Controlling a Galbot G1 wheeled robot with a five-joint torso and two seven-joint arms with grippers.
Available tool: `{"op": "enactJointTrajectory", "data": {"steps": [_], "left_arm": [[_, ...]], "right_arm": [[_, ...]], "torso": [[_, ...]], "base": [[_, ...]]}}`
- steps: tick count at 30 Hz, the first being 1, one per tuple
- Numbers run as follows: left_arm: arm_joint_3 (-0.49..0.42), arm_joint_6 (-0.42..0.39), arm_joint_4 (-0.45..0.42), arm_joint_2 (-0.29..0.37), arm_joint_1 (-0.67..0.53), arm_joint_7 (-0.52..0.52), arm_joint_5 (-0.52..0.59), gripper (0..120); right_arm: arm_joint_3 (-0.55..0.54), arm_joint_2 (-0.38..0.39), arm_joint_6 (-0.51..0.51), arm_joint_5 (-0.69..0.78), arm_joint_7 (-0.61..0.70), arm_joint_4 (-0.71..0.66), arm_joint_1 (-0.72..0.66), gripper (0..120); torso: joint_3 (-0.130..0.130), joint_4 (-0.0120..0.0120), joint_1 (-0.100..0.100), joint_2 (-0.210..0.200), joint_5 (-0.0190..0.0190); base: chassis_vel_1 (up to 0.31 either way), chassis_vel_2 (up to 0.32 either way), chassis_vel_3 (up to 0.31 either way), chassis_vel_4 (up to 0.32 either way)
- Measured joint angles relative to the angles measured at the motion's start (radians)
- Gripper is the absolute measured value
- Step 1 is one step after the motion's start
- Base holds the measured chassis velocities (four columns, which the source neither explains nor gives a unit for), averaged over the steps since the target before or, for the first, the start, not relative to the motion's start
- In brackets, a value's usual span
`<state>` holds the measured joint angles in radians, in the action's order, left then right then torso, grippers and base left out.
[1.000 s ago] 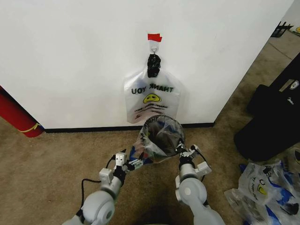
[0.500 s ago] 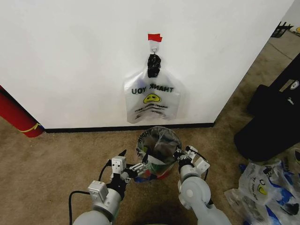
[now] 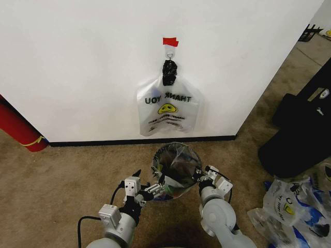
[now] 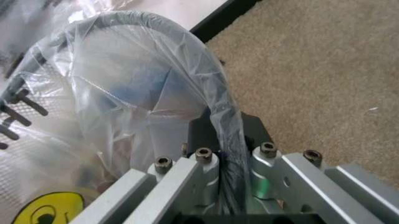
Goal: Pick up the garbage bag from the wall and place it over the trash bin.
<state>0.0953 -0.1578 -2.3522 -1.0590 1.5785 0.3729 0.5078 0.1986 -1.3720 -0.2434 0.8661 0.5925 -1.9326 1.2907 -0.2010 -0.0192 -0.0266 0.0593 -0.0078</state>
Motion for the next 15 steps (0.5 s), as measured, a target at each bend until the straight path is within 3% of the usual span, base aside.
{"op": "enactJointTrajectory", "data": {"steps": [7,15], "left_arm": [[0.000,0.001,0.005,0.000,0.006,-0.001,-0.004,100],[0.001,0.007,0.023,0.004,0.008,-0.002,-0.004,100]], "right_arm": [[0.007,0.007,-0.004,-0.002,-0.046,-0.017,0.008,9],[0.011,0.031,-0.036,-0.058,-0.054,-0.058,0.031,36]], "torso": [[0.000,0.0001,0.000,0.000,0.0001],[0.000,-0.0001,0.000,0.000,-0.0002]], "base": [[0.000,0.000,0.000,0.000],[0.000,0.000,0.000,0.000]]}}
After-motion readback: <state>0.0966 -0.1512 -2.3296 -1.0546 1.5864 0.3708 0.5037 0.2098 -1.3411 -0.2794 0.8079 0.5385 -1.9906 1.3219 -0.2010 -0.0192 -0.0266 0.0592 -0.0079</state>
